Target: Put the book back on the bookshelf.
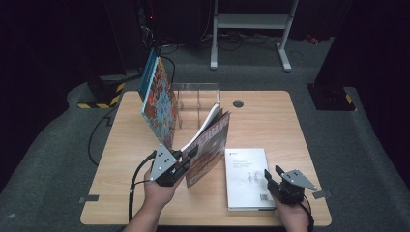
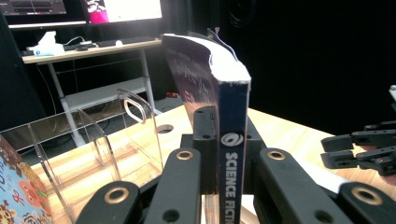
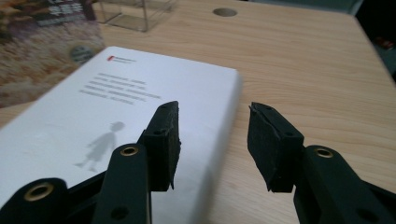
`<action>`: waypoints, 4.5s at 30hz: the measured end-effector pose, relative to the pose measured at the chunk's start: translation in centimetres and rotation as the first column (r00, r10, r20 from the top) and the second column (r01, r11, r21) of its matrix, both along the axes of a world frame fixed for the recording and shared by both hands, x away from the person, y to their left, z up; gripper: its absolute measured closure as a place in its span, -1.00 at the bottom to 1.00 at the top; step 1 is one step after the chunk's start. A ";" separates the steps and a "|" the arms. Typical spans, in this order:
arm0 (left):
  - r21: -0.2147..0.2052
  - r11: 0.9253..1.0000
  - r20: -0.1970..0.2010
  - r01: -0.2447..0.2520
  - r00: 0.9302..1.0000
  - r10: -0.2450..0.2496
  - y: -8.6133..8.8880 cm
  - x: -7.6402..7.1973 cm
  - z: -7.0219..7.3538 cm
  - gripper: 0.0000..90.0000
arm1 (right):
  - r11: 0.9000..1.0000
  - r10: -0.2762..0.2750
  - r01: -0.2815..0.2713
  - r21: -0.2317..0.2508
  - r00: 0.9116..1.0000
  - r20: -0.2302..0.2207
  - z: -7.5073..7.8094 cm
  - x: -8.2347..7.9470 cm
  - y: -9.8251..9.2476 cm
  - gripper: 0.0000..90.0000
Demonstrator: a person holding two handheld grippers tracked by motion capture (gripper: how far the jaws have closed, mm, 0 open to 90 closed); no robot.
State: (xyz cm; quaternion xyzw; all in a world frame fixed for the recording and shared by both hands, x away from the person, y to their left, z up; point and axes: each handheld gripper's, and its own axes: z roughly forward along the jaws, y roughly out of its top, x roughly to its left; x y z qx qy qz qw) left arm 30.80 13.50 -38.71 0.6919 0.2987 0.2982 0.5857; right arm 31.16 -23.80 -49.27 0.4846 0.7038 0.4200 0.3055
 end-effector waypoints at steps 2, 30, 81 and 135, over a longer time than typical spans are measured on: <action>0.000 1.000 -0.001 0.002 1.000 -0.002 0.1 0.1 0.0 0.85 | 0.999 -0.017 0.018 -0.035 1.000 0.014 -0.1 -0.2 -0.4 0.26; -0.011 0.999 -0.029 -0.037 0.999 0.036 -0.3 0.8 1.4 0.86 | 0.998 -0.055 0.056 -0.042 0.998 0.025 -0.1 -0.2 -1.4 0.34; -0.011 0.946 -0.029 -0.324 0.946 0.323 4.3 6.5 4.0 0.86 | 0.999 -0.045 0.045 0.009 0.998 -0.040 -0.6 0.2 -2.8 0.37; 0.001 0.894 -0.002 -0.447 0.894 0.447 0.5 15.4 5.2 0.86 | 0.999 -0.032 0.032 0.028 0.999 -0.025 -0.6 0.1 -2.9 0.36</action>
